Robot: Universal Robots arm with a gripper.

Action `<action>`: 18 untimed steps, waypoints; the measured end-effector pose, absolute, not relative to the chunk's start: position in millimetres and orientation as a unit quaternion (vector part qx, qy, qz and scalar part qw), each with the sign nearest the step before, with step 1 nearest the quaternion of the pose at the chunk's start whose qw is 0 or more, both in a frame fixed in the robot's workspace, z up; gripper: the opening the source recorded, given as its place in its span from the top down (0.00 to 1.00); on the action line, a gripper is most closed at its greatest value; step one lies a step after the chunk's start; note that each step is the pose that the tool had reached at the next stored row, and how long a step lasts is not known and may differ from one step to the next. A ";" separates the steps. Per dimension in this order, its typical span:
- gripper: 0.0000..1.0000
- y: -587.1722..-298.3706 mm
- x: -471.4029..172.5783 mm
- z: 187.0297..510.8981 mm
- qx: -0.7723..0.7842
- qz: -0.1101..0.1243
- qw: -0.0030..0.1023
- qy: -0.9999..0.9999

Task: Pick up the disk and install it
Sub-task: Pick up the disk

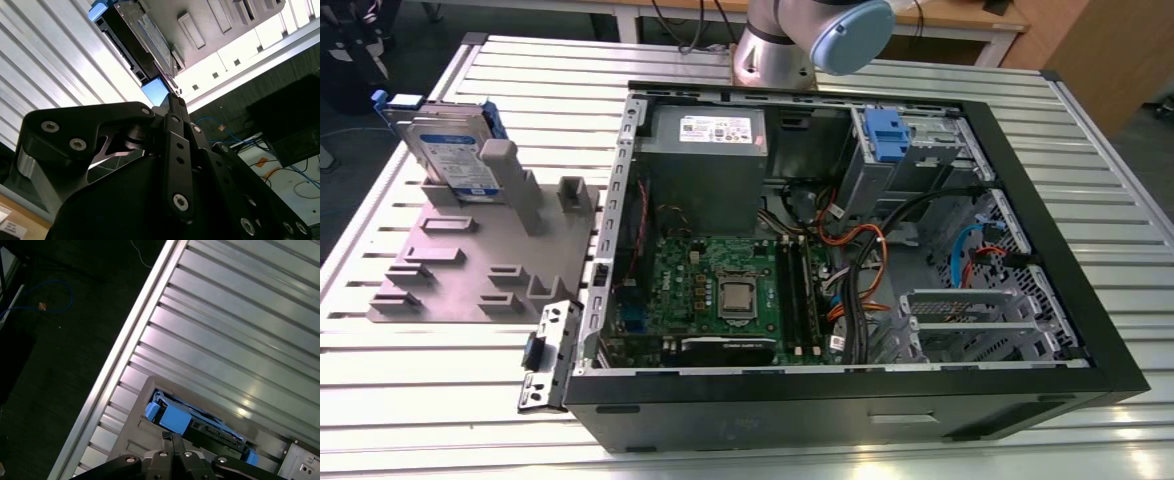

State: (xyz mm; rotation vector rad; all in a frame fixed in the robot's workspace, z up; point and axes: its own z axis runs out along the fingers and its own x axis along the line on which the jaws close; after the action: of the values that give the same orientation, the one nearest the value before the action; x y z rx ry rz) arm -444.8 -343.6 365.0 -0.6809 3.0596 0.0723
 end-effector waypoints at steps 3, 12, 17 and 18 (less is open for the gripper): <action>0.89 -343.6 -444.8 365.0 -0.218 0.023 0.003 0.976; 0.89 -343.7 -444.7 365.0 -0.220 0.023 0.003 0.975; 0.89 -343.6 -444.8 365.0 -0.267 0.023 0.002 0.963; 0.89 -343.6 -444.8 365.0 -0.276 0.023 0.002 0.961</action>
State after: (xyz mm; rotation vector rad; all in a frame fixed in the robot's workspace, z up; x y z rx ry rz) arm -444.8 -343.6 365.0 -0.8652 3.0155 0.0729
